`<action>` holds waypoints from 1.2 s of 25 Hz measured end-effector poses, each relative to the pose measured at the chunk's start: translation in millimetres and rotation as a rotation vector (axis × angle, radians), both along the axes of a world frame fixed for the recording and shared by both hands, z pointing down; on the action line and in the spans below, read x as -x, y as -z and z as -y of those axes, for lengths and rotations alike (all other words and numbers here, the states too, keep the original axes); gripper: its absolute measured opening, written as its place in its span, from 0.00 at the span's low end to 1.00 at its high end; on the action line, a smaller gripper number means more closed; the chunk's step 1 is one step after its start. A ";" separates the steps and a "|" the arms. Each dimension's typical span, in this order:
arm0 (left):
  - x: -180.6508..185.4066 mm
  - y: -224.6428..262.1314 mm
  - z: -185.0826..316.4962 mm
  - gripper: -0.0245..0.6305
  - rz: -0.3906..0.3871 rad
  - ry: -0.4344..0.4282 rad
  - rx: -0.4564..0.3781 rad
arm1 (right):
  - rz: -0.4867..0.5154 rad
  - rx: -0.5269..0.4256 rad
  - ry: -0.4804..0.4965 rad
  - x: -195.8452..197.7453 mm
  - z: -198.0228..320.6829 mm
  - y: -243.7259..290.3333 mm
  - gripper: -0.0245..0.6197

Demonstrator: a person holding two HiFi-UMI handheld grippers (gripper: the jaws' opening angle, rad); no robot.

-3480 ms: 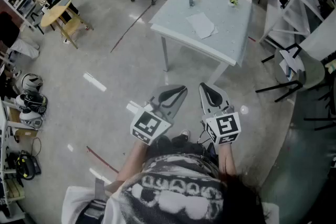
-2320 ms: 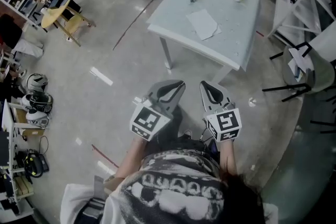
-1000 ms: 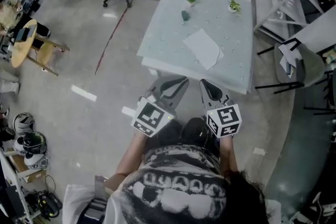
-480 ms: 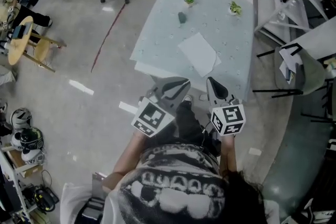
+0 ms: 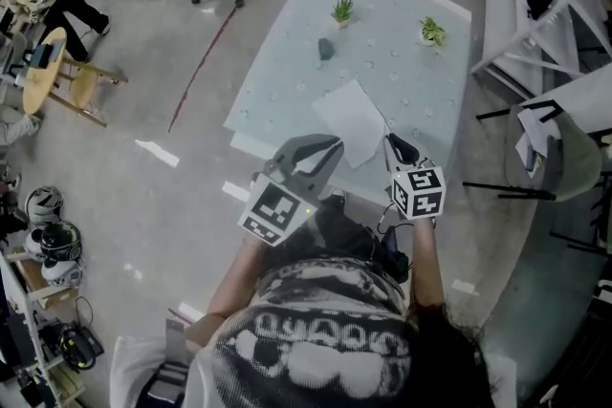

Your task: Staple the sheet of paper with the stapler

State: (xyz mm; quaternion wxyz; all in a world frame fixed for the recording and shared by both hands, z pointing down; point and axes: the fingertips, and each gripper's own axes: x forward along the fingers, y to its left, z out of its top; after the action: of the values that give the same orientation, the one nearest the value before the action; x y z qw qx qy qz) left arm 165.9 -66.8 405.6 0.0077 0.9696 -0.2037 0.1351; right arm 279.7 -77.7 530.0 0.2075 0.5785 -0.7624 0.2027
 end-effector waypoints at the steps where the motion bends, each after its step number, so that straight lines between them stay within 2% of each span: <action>1: -5.2 -2.6 2.3 0.06 0.007 0.009 0.005 | 0.012 0.030 0.006 -8.3 5.5 -11.8 0.10; 5: -18.1 -15.9 9.7 0.06 0.047 0.049 0.022 | 0.082 0.130 0.051 -25.8 31.7 -50.6 0.16; 11: -11.4 -33.4 19.1 0.06 0.074 0.141 0.072 | 0.067 0.259 0.114 -30.2 61.0 -100.6 0.20; 17: -7.2 -32.5 32.7 0.06 0.099 0.192 0.062 | 0.029 0.348 0.155 -32.3 68.7 -129.1 0.22; 24: -1.9 -38.1 45.8 0.06 0.140 0.193 0.073 | 0.092 0.403 0.120 -28.6 59.3 -141.3 0.11; 30: -3.5 -40.9 57.3 0.06 0.146 0.145 0.076 | 0.190 0.368 0.019 -29.3 62.9 -131.4 0.05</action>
State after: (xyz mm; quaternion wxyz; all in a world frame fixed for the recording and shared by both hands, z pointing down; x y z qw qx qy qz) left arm 169.4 -124.1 446.5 0.0393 0.9390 -0.2679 0.2119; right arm 309.0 -140.6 661.4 0.2388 0.5019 -0.7342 0.3900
